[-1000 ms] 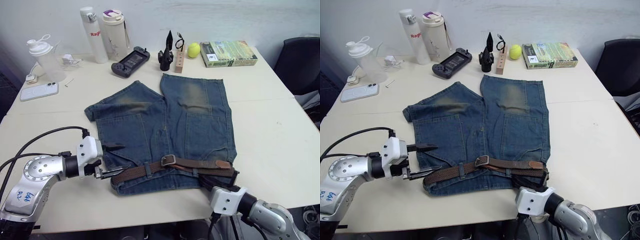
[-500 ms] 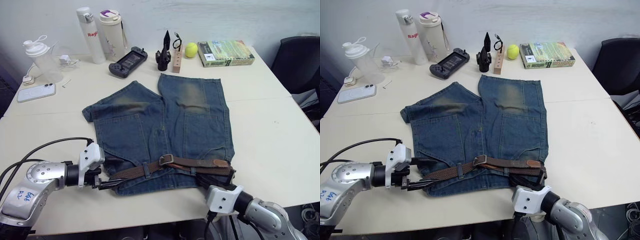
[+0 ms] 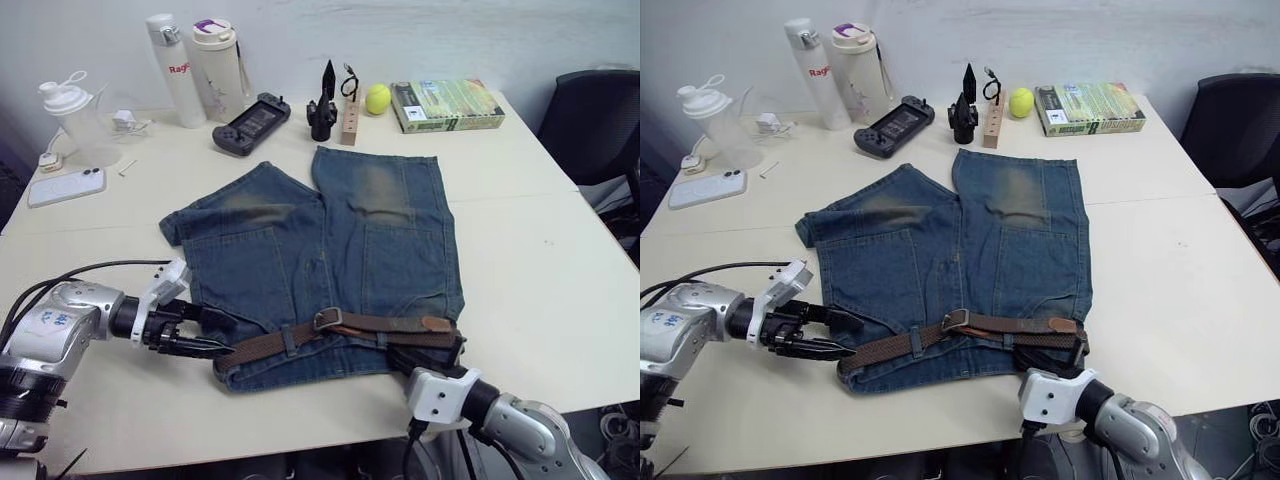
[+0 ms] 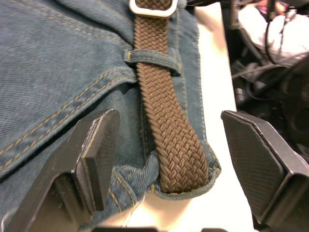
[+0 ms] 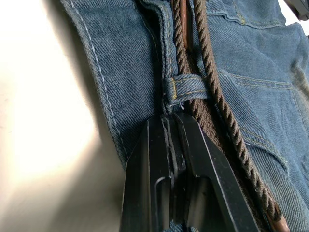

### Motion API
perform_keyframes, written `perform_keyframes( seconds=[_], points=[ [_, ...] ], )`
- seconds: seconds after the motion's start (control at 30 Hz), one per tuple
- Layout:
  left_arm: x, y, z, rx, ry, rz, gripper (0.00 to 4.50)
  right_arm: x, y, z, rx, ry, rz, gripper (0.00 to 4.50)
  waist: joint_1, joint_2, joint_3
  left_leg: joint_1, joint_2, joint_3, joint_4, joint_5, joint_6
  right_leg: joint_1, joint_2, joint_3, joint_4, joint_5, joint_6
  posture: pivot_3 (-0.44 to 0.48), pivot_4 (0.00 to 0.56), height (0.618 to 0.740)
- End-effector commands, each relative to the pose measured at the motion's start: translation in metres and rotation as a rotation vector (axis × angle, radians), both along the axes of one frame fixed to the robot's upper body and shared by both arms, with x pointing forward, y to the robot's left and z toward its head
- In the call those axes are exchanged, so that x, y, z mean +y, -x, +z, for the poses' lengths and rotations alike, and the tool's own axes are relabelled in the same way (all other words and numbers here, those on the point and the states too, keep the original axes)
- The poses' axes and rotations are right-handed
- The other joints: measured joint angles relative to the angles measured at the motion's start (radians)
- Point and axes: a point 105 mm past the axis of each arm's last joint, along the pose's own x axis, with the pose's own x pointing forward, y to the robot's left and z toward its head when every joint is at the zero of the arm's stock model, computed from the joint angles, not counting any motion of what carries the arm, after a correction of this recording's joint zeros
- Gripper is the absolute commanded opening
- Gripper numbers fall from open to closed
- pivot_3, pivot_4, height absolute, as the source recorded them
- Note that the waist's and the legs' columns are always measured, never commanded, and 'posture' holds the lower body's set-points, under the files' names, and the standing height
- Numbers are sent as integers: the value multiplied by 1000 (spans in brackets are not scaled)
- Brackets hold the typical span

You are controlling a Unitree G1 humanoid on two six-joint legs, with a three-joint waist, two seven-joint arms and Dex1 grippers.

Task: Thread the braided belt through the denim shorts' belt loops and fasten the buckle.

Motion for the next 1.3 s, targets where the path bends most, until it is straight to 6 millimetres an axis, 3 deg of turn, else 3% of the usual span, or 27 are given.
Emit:
perform_keyframes(
  seconds=[0.03,0.4,0.57,0.6,0.67,0.77,1.0,1.3],
  points=[
    [-3,6,-1,10,-19,-83,3724,2,2,2,-10,4,-6,56,-8,0,0,0,0,0,0,0,0,0,0,1,0,0,0,0,150,724],
    [-20,15,-9,-38,-37,-138,3724,6,2,3,-11,-4,-13,56,-8,-1,0,0,3,1,2,0,-1,-1,-1,3,0,-1,-1,0,150,724],
    [-29,18,-8,-35,-21,-174,2390,6,1,4,-11,-2,-7,0,-8,-1,0,0,4,1,2,-1,-1,-1,-1,3,0,-1,-2,0,150,724],
    [-29,18,-8,-35,-20,-176,1705,7,1,5,-12,-3,-6,0,-8,-1,0,0,4,1,2,-1,-1,-1,-1,3,1,-1,-2,0,150,724],
    [-30,17,-8,-35,-19,-173,1313,7,2,4,-10,-2,-4,0,-8,-1,0,0,4,1,2,-1,-1,-1,-1,4,1,-1,-2,0,150,724],
    [-29,18,-11,-40,-34,-183,222,8,2,5,-12,-3,-1,0,-8,-1,0,0,4,1,2,-1,-1,-1,-1,4,1,-1,-2,0,150,724],
    [-18,15,-19,-73,-99,-185,222,8,0,8,-19,-3,-3,0,-8,-1,0,0,4,2,2,-1,-1,-1,-1,4,1,-2,-2,0,150,724],
    [27,31,-26,-8,-205,-179,222,8,0,7,-12,8,-6,0,-12,-1,0,1,6,3,2,-1,-2,-3,-1,4,1,-3,-5,0,150,724]
  ],
)
